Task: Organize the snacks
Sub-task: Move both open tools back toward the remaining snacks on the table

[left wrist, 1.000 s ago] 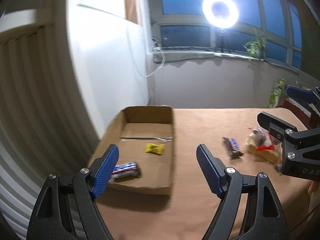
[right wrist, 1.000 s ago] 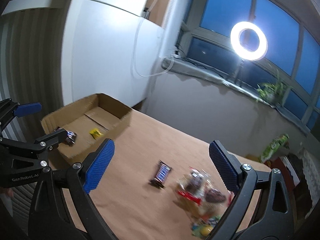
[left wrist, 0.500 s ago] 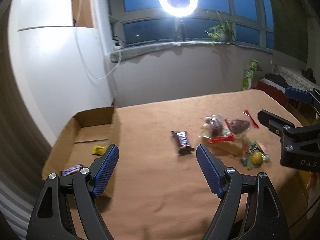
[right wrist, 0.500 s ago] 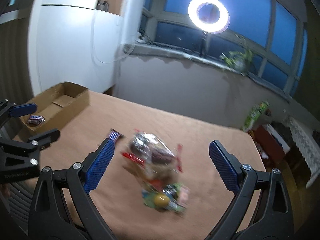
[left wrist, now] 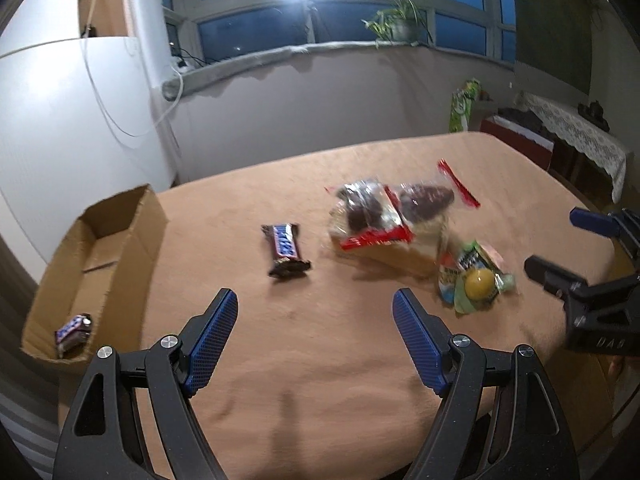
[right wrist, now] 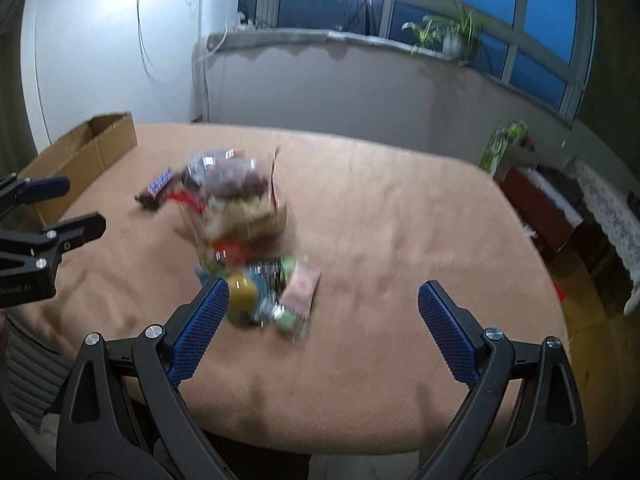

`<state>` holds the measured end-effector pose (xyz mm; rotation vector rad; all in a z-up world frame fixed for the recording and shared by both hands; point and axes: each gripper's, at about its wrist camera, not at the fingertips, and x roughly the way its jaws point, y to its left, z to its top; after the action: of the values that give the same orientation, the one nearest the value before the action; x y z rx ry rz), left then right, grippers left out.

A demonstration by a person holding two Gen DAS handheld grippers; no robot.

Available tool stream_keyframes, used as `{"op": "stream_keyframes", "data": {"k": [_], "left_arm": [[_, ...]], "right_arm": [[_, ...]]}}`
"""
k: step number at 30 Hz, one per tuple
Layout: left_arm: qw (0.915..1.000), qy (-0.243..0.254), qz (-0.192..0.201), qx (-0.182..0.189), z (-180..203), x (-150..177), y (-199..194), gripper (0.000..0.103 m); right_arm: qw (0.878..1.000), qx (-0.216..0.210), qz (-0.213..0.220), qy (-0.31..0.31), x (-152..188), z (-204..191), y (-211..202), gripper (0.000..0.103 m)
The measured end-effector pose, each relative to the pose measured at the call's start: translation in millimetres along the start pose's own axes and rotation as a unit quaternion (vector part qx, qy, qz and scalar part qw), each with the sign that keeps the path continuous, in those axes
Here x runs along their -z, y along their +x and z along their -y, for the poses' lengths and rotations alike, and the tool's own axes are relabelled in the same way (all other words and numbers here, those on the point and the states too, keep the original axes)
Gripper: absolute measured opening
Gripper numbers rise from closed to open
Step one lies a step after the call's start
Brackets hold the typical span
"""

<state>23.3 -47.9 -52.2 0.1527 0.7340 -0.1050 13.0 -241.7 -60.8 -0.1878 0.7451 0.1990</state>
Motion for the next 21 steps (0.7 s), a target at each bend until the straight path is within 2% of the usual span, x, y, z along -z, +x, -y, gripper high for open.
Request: {"op": "stream_keyframes", "data": {"k": [7,13,17,20,21], "left_arm": [[0.9996,0.008,-0.015,0.021,13,6,16,0.080],[0.9988,0.014,-0.027,0.039,23,10,35,0.080],[0.9962,0.008,-0.031,0.081,28,11,41,0.080],[0.9933,0.010,-0.033,0.110,33,4,48,0.080],[0.9930,0.011,-0.031,0.113,35,2,49,0.080]], "right_arm": [[0.999,-0.040,-0.023,0.011,12,5,20,0.097],[0.997,-0.072,-0.031,-0.007,20,-2,37,0.097],[0.994,-0.096,-0.035,-0.026,27,-3,46,0.086],[0.993,-0.106,-0.030,-0.042,30,-2,50,0.085],[0.993,-0.111,-0.027,-0.044,29,-1,51,0.081]]}}
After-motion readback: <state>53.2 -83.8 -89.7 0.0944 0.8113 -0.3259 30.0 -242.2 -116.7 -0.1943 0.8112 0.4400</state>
